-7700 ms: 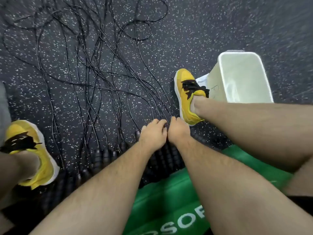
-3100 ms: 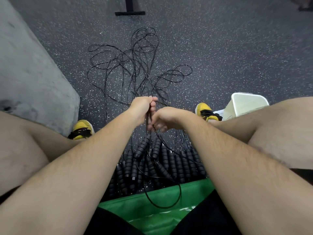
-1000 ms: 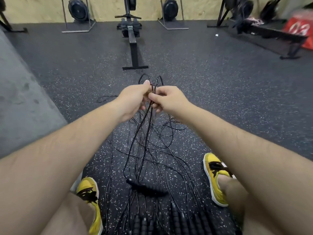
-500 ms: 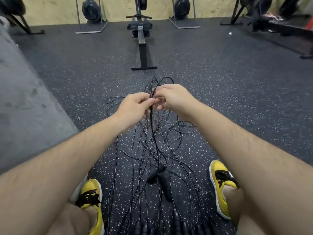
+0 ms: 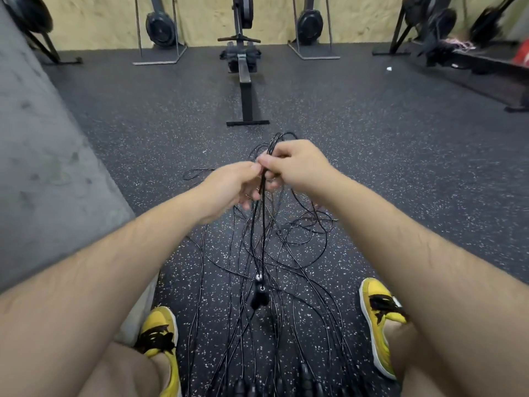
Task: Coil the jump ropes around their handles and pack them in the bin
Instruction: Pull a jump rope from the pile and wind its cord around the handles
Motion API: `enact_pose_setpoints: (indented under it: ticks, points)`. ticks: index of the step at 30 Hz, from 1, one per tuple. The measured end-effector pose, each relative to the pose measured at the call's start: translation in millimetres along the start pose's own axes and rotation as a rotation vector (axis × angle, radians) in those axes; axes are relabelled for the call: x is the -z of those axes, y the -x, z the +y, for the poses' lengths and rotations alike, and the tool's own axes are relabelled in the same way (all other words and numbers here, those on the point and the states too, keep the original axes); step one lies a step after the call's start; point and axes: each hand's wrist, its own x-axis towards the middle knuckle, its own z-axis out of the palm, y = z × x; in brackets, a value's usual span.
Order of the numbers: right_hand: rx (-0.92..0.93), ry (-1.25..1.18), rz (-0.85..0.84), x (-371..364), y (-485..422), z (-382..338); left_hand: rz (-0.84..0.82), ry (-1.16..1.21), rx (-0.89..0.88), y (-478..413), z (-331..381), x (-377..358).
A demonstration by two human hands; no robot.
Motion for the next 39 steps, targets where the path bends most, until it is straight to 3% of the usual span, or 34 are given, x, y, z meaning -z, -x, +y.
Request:
enact_pose_setpoints:
  ticks: [3, 5, 8, 10, 13, 19, 22, 26, 31, 35, 39]
  points:
    - [0.021, -0.022, 0.033, 12.3, -6.2, -19.2, -0.078, -0.133, 0.028, 5.9, -4.4, -3.2]
    - [0.050, -0.072, 0.055, 16.0, -9.5, -20.4, 0.054, -0.249, -0.035, 2.5, -0.2, -6.2]
    - [-0.024, -0.243, 0.008, 9.6, 0.8, 4.0, 0.248, -0.229, -0.141, -5.8, 12.8, -7.0]
    - [-0.065, -0.089, -0.084, -4.6, 10.1, 26.0, 0.290, -0.148, -0.192, -11.4, 19.7, -8.6]
    - [-0.040, 0.069, -0.119, -24.6, 9.7, 38.4, 0.299, -0.031, -0.196, -17.6, 27.2, -16.6]
    - [0.006, 0.030, 0.097, -18.2, -0.1, 35.6, 0.332, 0.092, -0.182, -24.9, 29.0, -16.6]
    - [0.048, -0.038, 0.174, -1.9, 1.4, 23.4, 0.243, -0.015, -0.069, -19.5, 18.5, -21.7]
    - [0.046, -0.164, 0.173, 8.0, -0.2, 18.0, 0.047, -0.443, 0.021, -7.2, -8.7, -34.6]
    - [-0.048, -0.252, 0.100, 18.6, -4.0, 29.7, 0.238, -0.328, -0.089, -12.5, 0.6, -36.5]
    - [-0.054, 0.186, -0.152, 11.1, 12.2, 49.2, 0.304, -0.186, -0.144, -14.5, 13.3, -32.5]
    - [0.011, 0.215, -0.094, -3.2, 11.7, 53.0, 0.322, -0.142, -0.156, -12.6, 18.5, -32.4]
